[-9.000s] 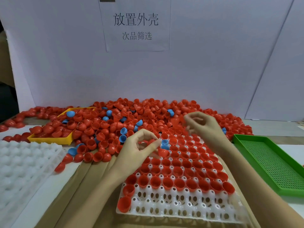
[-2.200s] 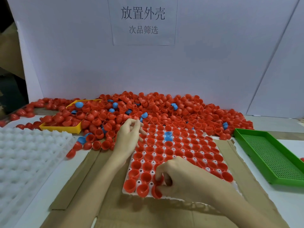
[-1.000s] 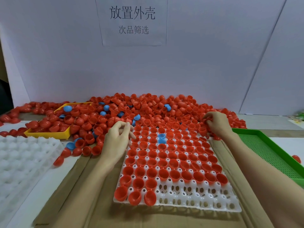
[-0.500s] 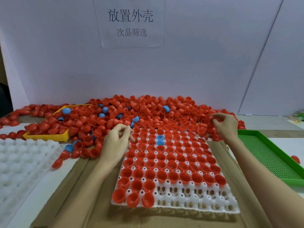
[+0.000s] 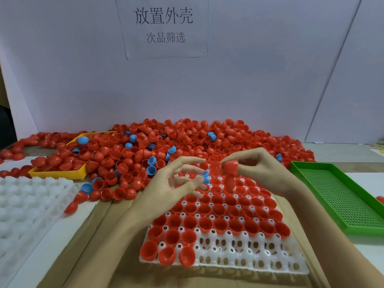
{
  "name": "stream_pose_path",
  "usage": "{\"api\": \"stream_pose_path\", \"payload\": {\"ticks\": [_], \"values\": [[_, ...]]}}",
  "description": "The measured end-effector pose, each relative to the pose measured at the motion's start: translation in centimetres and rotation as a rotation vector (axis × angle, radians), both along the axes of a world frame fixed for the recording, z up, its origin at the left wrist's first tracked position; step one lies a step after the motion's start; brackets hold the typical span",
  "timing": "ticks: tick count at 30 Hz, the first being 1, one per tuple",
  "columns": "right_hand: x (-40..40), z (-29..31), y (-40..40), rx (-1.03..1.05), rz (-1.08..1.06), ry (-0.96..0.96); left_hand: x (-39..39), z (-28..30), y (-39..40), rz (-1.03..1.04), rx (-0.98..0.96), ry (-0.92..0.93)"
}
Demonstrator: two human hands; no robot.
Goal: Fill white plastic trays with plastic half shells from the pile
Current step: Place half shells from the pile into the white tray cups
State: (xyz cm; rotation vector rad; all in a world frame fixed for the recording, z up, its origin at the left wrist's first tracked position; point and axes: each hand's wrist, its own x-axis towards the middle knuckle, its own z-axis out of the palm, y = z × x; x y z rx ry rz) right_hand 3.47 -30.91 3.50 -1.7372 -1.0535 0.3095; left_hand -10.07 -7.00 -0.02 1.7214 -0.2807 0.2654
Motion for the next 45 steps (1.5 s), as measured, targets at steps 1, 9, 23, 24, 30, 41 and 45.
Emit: {"api": "stream_pose_path", "payload": {"ticks": [1,9,23,24,30,41,45], "values": [[-0.4,-0.1,0.4,-0.018,0.052,0.016,0.0,-0.2,-0.5,-0.018,-0.017,0.011],[-0.9,-1.2,1.1,-0.014,0.153,0.072,0.6,-1.2,-1.3,0.174,0.039,-0.011],[5.0,-2.9,-2.3,0.348,-0.424,0.271,0.4,-0.6,-0.1,0.125,0.07,-0.058],[4.8,-3.0,-2.4,0.325,-0.439,0.271,0.4,-0.7,-0.1,0.13,0.06,-0.059],[0.9,-0.4,-0.7,0.031,-0.309,-0.039,0.5,-1.0,-0.4,0.257,0.136,-0.126],[-4.7,0.3,4.4,-0.265,-0.299,-0.299,-0.5,-0.6,-1.1,0.306,0.423,-0.274],[-5.6,-0.8,3.7,-0.332,-0.249,-0.372,-0.5,-0.8,-1.3,0.189,0.372,-0.208]]}}
